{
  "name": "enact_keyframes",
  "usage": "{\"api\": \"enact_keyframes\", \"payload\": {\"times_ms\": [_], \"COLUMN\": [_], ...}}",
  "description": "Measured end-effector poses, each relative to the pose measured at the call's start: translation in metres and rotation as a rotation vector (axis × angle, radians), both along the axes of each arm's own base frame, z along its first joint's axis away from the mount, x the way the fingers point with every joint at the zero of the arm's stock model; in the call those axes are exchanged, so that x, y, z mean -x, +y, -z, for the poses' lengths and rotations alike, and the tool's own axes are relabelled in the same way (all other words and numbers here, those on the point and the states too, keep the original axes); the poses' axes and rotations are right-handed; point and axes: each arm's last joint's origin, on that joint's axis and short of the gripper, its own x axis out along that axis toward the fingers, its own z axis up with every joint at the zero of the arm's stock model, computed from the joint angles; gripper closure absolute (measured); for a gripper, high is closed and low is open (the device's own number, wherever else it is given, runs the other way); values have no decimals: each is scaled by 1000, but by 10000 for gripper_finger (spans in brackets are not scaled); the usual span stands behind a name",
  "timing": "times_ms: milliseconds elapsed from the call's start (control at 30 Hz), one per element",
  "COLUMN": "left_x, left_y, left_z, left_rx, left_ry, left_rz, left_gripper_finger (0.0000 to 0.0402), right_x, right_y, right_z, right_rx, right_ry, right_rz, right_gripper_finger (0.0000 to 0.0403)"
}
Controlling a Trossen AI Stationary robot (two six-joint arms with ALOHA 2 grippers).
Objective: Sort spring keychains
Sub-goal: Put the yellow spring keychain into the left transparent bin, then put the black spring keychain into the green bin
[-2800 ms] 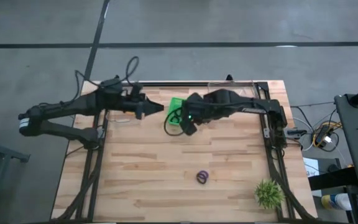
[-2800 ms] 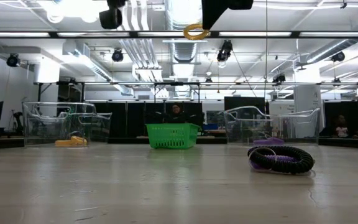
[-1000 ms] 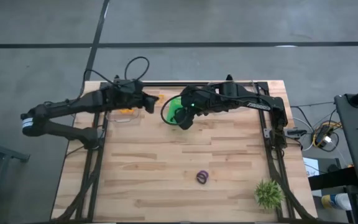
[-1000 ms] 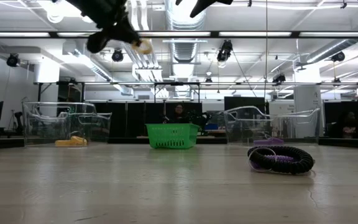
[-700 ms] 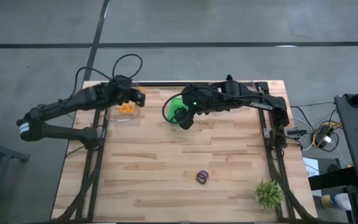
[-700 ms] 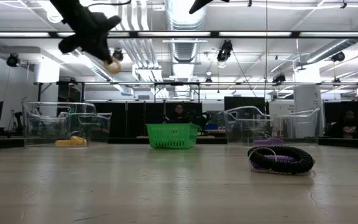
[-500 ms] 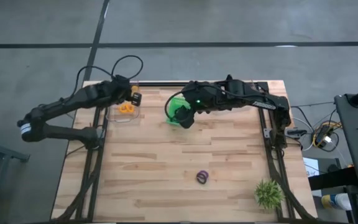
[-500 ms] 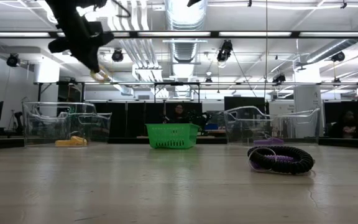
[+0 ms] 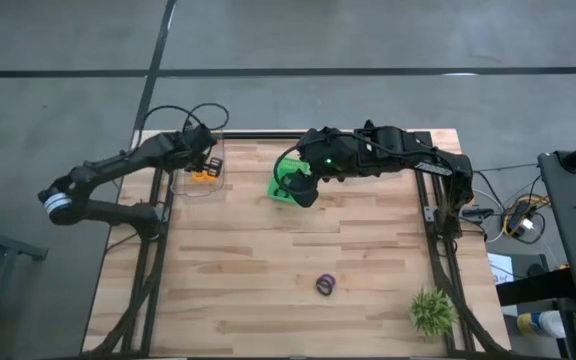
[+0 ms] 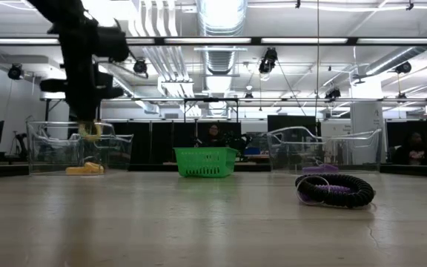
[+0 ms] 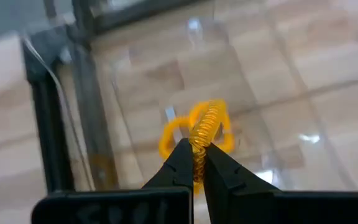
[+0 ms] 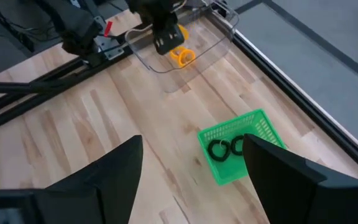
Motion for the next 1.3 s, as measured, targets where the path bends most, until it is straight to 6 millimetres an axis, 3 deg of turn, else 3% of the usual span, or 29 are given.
{"api": "enact_keyframes", "payload": {"times_ms": [167, 467, 633, 1033, 1300], "left_x": [3, 0, -3, -10, -12], "left_y": [2, 4, 7, 14, 12], "left_z": [21, 26, 17, -15, -54], "left_rx": [87, 118, 87, 13, -33], "left_ry": [8, -10, -51, -100, -240], "left_rz": [-10, -29, -47, -30, 24], "left_gripper_finger": [392, 379, 363, 235, 221], "right_x": [0, 0, 2, 2, -3], "right_y": [3, 7, 9, 22, 48], "right_z": [0, 0, 2, 6, 26], "right_rx": [5, 13, 23, 3, -11], "right_ry": [3, 8, 35, 58, 123], "right_rz": [-16, -33, -49, -62, -107], "right_gripper_finger": [132, 136, 129, 129, 124]}}
